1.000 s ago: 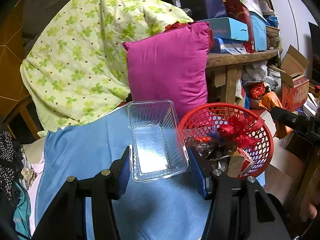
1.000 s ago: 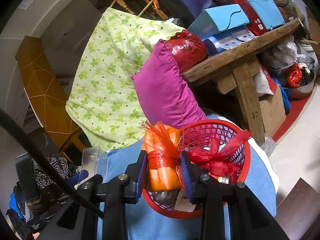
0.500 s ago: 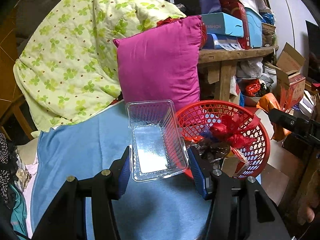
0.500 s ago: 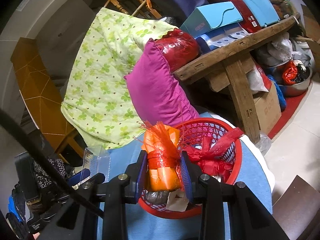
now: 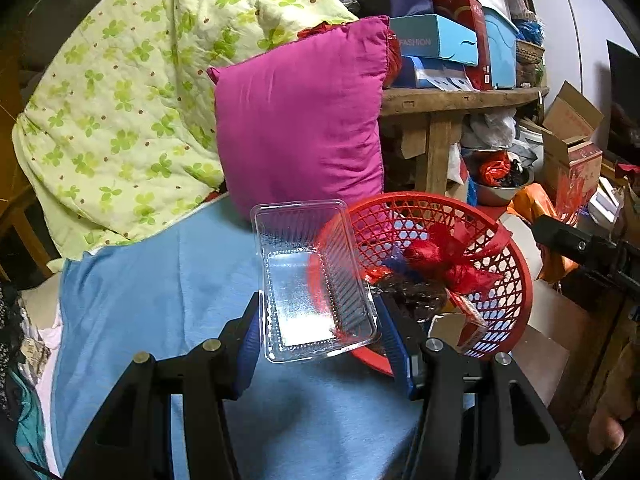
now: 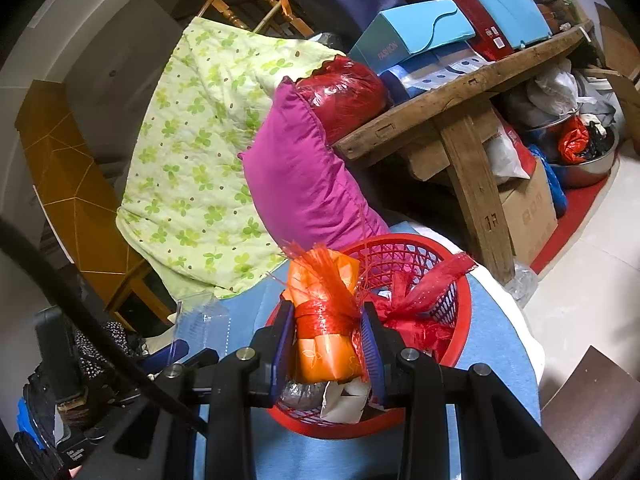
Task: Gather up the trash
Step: 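Lower the clear tray with the left tool while the right tool lowers the orange bag into the basket, then open both tools over the red basket to drop the tray and orange bag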
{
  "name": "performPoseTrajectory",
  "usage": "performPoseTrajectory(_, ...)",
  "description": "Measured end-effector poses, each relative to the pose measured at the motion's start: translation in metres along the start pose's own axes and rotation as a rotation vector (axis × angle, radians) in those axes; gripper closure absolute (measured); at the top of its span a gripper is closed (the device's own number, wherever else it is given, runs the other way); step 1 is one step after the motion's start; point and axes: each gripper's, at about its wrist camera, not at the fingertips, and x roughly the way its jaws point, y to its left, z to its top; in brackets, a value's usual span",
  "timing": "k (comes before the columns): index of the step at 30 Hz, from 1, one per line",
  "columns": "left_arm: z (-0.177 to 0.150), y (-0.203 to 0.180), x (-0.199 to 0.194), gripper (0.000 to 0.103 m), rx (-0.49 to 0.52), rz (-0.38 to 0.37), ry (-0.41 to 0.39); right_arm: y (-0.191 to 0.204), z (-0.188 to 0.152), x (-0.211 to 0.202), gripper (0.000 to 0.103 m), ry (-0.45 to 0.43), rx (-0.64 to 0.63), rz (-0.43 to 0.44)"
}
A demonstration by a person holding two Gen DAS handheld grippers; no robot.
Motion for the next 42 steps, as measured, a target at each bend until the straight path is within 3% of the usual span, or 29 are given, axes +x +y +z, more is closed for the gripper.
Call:
performPoseTrajectory(14, 0.004, 0.001, 0.020, 0.046, -0.017, -0.139, 0.014, -0.011, 0.005, 0.001, 0.067, 0.001, 0.020, -0.024)
performPoseTrajectory(24, 0.030, 0.006, 0.048, 0.045, -0.007, -0.252, 0.035, -0.003, 0.013, 0.014, 0.066, 0.005, 0.008, -0.009)
performPoseTrajectory(27, 0.040, 0.006, 0.062, 0.044, -0.001, -0.289, 0.055, -0.003, 0.010, 0.021, 0.066, 0.027, 0.013, -0.010)
performPoseTrajectory(30, 0.045, 0.007, 0.076, 0.043, -0.004, -0.383, 0.079, -0.006, 0.005, 0.029, 0.066, 0.052, 0.028, -0.015)
performPoseTrajectory(33, 0.046, 0.012, 0.087, 0.042, -0.026, -0.386, 0.094, -0.010, -0.001, 0.040, 0.066, 0.091, 0.045, -0.010)
performPoseTrajectory(36, 0.040, 0.022, 0.085, 0.040, -0.064, -0.416, 0.096, -0.015, -0.008, 0.050, 0.033, 0.119, 0.078, -0.019)
performPoseTrajectory(42, 0.018, 0.038, 0.058, 0.034, -0.062, -0.352, 0.077, -0.008, -0.013, 0.048, 0.033, 0.103, 0.064, -0.017)
